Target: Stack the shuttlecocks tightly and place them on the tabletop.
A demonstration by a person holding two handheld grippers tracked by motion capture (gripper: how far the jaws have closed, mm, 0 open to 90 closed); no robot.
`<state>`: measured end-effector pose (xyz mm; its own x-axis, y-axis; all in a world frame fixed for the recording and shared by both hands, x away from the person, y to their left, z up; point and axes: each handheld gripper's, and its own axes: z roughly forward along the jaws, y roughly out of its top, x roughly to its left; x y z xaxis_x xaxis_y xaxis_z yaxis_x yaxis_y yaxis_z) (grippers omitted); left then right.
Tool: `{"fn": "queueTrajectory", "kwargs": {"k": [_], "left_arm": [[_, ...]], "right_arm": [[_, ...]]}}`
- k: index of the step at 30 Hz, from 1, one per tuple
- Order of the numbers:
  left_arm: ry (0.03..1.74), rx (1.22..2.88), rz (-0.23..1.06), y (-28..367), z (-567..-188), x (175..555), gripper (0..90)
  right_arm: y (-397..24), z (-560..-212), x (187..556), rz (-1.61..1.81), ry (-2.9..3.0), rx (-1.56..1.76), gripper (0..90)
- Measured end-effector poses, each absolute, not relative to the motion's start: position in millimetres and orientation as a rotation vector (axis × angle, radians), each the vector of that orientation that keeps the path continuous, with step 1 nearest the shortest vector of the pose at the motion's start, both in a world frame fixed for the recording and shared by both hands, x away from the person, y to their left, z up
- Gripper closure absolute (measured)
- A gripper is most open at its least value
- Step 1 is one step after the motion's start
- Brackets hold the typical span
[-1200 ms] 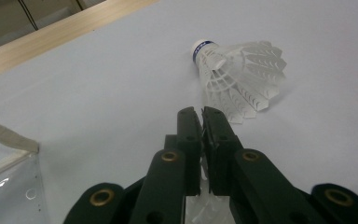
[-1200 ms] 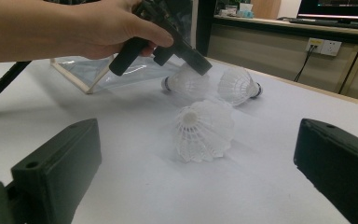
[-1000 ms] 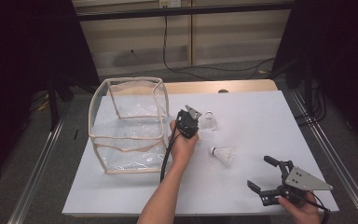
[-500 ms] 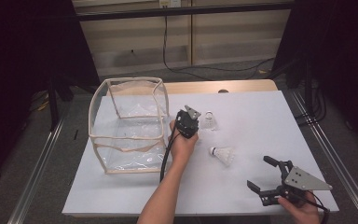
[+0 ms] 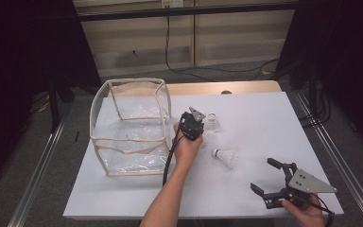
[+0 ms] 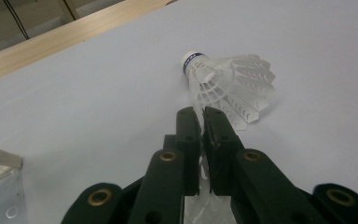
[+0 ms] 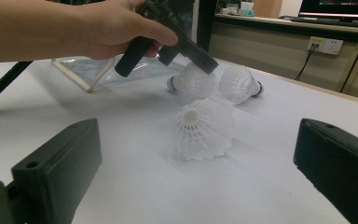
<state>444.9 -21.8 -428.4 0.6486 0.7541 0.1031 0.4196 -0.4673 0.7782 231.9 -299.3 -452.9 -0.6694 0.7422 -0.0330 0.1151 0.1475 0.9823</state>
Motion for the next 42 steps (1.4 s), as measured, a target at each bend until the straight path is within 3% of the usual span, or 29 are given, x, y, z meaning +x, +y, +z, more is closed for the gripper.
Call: {"fn": "queueTrajectory", "kwargs": {"k": [25, 42], "left_arm": [[0.89, 2.151, 0.607, -14.3, -427.5, 445.9, 87.0], [0.919, 2.108, 0.508, -18.3, -430.2, 445.2, 81.1]], "right_arm": [[-299.3, -453.2, 232.2, 1.558, 1.905, 0.812, 0.3], [-299.7, -453.1, 231.7, 1.557, 1.907, 0.813, 0.3]]}}
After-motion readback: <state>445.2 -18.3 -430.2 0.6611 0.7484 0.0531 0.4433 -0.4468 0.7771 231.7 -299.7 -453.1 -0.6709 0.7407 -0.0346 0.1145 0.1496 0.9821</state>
